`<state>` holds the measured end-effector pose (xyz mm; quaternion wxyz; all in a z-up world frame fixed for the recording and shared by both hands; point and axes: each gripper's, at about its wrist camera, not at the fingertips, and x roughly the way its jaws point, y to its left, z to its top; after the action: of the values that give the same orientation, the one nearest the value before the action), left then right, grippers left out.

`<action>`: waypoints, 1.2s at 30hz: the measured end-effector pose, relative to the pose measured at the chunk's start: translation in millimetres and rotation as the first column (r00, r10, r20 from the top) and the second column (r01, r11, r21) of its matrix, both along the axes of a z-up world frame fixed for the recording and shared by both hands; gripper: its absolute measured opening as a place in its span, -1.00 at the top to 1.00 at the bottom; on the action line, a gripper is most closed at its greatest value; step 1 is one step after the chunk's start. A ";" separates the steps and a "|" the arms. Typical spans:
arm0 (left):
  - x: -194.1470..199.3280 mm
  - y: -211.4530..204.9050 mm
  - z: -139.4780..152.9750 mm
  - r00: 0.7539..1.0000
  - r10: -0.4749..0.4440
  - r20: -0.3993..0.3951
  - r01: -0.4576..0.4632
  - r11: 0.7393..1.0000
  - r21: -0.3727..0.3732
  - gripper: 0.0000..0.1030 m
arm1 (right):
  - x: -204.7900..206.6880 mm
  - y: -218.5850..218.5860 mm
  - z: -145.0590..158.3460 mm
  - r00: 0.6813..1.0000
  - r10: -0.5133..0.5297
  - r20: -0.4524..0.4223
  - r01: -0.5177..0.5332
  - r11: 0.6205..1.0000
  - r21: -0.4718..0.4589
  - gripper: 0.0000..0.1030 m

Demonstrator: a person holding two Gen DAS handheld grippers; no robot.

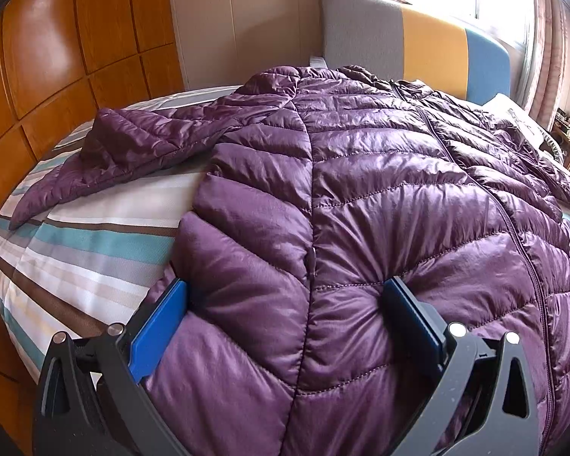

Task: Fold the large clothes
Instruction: 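Lift the sleeve and fold it across the jacket body with the right gripper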

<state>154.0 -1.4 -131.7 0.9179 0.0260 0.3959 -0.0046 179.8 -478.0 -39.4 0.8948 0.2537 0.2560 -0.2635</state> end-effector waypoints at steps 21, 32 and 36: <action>-1.0 0.0 -0.6 1.000 -0.001 0.002 0.001 1.000 -0.007 -0.96 | 109.0 291.2 -26.7 0.726 0.640 -0.251 -0.687 0.695 -0.214 0.82; -1.5 -0.8 -1.2 1.000 -0.001 0.003 0.001 1.000 -0.006 -0.96 | 115.8 348.0 -47.0 0.573 0.745 -0.343 -0.818 0.548 -0.176 0.82; -1.9 0.3 -1.2 1.000 0.000 0.005 0.000 1.000 -0.009 -0.96 | 116.6 341.7 -54.9 0.544 0.767 -0.341 -0.830 0.551 -0.085 0.65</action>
<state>152.2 -1.1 -132.9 0.9189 0.0219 0.3938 -0.0066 296.3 -136.3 -94.3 0.8959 -0.0381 0.4269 0.1170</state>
